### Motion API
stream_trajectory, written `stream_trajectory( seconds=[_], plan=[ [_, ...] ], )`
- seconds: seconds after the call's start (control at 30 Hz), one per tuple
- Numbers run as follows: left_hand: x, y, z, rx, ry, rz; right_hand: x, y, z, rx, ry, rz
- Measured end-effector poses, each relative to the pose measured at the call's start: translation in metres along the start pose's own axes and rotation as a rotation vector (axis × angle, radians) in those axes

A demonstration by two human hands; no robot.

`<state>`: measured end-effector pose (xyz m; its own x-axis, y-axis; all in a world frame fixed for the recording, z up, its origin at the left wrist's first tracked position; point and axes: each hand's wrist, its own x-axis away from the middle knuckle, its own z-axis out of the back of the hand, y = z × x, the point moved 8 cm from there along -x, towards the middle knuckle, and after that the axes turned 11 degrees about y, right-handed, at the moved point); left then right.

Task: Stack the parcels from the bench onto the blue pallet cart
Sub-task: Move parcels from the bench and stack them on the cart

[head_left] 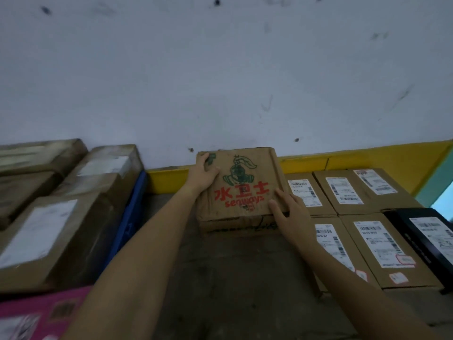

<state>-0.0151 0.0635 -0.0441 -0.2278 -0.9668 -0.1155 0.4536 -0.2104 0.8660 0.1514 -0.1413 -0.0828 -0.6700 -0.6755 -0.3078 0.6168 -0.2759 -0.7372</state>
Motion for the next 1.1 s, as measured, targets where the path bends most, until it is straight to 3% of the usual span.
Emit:
stream_trajectory(
  seconds=[0.23,0.5,0.8,1.1],
  plan=[
    [0.076,0.038,0.083,-0.031,0.064,-0.036,0.057,-0.058,0.046,-0.034,0.066,0.154],
    [0.131,0.055,0.134,0.028,0.145,-0.054,0.101,-0.101,0.084,-0.079,0.118,0.204],
    [0.143,0.071,0.200,0.011,0.264,-0.148,0.121,-0.158,0.093,-0.115,0.117,0.252],
    [0.118,0.045,0.280,0.120,0.221,-0.169,0.133,-0.236,0.048,-0.092,0.188,0.288]
  ],
)
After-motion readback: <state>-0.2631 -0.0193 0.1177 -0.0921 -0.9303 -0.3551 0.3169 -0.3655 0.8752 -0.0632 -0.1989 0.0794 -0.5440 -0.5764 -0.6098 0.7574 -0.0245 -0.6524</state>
